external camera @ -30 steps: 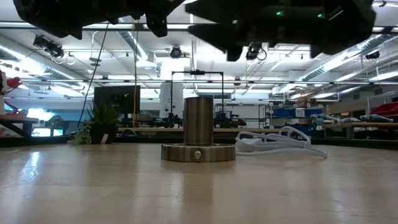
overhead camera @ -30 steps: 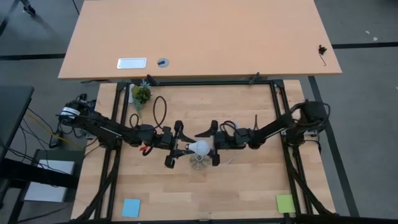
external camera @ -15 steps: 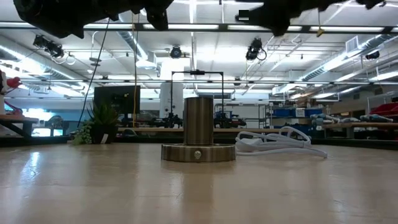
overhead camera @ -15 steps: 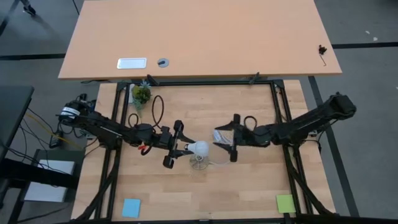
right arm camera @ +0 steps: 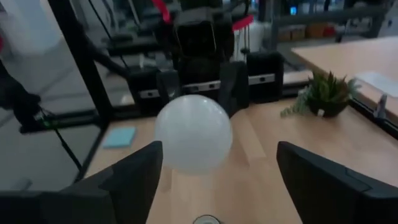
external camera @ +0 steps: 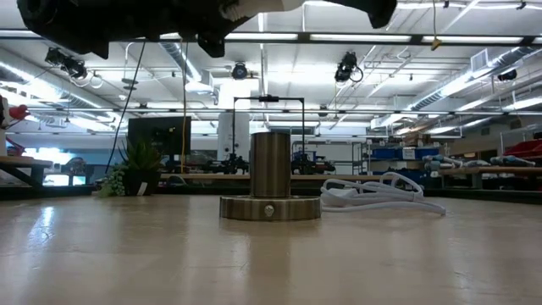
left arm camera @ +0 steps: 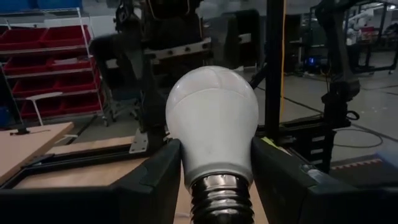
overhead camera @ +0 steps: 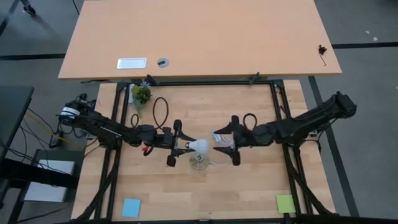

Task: Screw lightbulb
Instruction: Insert the lightbulb into the lamp socket

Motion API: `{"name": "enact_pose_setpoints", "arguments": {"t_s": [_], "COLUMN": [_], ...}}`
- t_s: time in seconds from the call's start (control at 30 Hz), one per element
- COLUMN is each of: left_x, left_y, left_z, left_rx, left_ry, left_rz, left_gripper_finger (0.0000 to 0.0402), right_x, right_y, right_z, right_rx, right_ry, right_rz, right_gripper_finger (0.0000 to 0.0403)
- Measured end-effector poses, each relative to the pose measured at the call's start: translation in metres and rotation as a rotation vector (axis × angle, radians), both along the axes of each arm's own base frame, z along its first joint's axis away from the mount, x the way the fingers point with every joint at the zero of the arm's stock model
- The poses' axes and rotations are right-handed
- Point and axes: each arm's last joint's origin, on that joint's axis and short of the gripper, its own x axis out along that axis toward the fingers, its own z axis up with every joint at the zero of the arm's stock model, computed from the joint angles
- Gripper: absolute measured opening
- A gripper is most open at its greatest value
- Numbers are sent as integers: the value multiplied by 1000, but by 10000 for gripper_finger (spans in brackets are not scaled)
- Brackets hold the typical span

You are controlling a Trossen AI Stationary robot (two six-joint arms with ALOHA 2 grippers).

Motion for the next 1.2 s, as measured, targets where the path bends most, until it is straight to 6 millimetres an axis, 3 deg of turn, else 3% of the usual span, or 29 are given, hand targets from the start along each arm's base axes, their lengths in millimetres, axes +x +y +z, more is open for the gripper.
{"name": "enact_pose_setpoints", "arguments": {"t_s": [0.17,0.53,0.97,1.2], "left_x": [0,0,-1,-1], "left_y": [0,0,0,0], "left_z": [0,0,7,8], "left_rx": [20,50,55,51], "left_ry": [0,-11,-84,-90], "left_rz": [2,8,5,6], "left_gripper_finger": [182,182,181,181], "right_x": [17,48,62,62], "right_y": [6,9,10,9], "right_z": [16,10,3,3], "right_rx": [-29,-52,-45,-46], "right_ry": [113,174,135,132], "right_rz": [-4,-6,-5,-11], "right_gripper_finger": [358,388,387,353]}}
